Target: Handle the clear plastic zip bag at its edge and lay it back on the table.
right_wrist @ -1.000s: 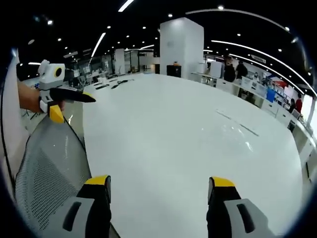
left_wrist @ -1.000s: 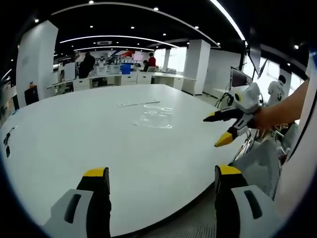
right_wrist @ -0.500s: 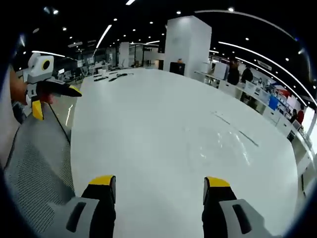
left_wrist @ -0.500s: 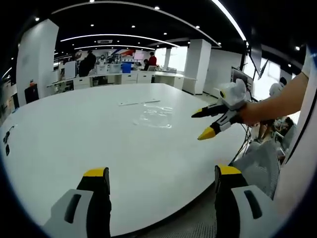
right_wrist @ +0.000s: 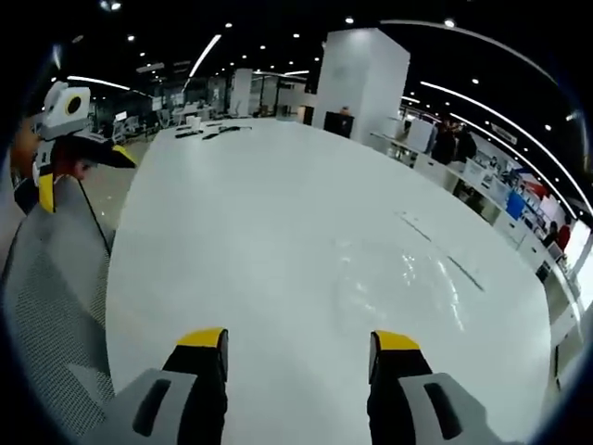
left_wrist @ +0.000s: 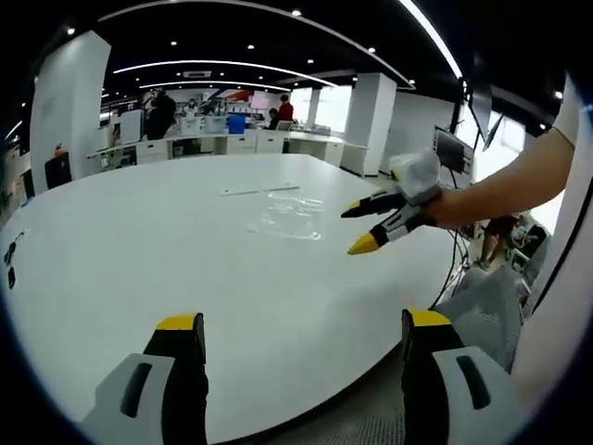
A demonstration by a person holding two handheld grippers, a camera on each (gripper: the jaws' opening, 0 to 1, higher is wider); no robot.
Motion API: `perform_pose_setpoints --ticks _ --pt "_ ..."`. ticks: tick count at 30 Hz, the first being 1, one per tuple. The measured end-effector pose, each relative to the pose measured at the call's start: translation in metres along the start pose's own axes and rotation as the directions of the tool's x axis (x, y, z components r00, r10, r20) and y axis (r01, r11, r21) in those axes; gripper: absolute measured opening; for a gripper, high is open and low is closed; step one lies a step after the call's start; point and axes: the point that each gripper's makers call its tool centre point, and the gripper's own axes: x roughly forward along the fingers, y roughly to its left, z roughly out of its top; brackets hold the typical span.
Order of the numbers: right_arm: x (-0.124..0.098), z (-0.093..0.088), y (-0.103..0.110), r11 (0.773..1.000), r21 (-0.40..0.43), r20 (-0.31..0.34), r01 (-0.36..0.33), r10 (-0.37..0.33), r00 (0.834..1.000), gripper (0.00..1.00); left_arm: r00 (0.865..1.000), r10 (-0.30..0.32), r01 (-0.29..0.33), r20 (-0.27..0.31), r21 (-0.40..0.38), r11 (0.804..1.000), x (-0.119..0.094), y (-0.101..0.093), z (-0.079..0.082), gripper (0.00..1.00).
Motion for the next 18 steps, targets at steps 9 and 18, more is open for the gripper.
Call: perform_pose_setpoints --ticks 9,18 --pt "0.018 0.0 -0.013 0.999 -0.034 -0.03 -0.008 0.007 1.0 0.54 1.0 0.009 -0.009 -0.005 -0.013 1.0 0.004 0.006 0.001 0.86" --pt "0.034 -0.004 -0.021 0.997 -0.082 -0.07 -0.013 0.007 0.998 0.41 1.0 0.013 -0.013 -0.008 -0.028 1.0 0.008 0.012 -0.001 0.85"
